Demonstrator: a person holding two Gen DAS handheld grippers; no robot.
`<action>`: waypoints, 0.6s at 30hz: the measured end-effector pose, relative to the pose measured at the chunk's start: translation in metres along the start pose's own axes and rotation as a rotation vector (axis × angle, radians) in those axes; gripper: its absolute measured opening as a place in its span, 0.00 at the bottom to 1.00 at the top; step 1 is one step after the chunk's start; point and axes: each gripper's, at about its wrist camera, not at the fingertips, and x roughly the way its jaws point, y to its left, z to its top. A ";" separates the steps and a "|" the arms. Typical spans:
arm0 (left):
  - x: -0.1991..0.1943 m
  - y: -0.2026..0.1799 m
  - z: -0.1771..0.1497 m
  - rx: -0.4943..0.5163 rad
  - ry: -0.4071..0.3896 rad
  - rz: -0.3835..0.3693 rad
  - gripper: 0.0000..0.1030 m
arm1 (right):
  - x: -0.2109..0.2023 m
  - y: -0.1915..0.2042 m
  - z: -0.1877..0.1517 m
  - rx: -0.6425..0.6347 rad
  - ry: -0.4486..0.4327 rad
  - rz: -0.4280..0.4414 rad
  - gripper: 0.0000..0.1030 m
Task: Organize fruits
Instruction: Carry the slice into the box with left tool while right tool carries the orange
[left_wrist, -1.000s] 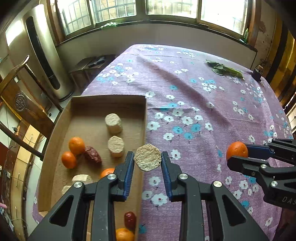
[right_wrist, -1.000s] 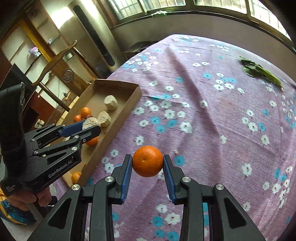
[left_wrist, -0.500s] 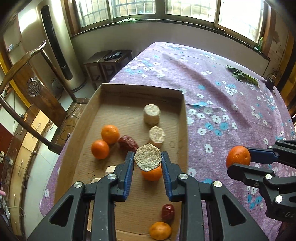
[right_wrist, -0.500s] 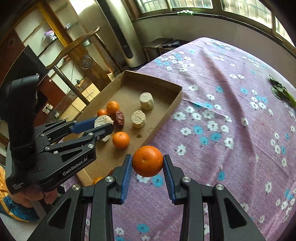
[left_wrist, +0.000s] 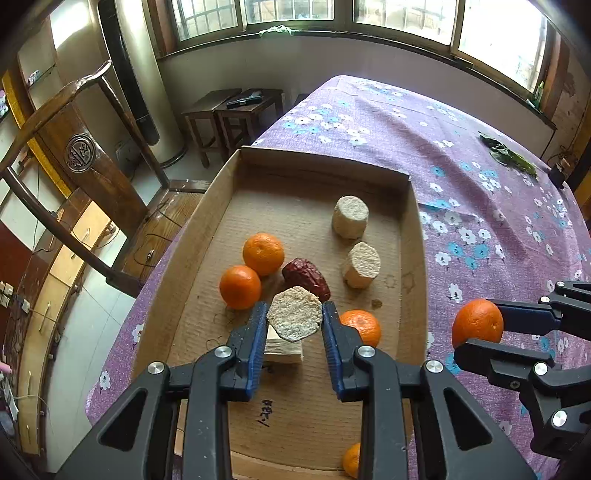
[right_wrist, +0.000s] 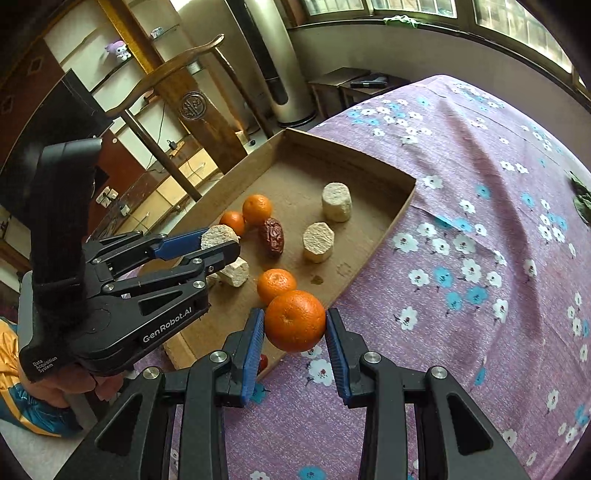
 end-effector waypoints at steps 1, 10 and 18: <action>0.001 0.002 0.000 -0.004 0.004 0.002 0.27 | 0.002 0.001 0.001 -0.001 0.003 0.004 0.36; 0.011 0.027 -0.007 -0.047 0.041 0.019 0.28 | 0.026 0.005 0.010 -0.008 0.039 0.032 0.36; 0.019 0.039 -0.013 -0.081 0.068 0.034 0.28 | 0.047 0.001 0.029 -0.009 0.054 0.025 0.36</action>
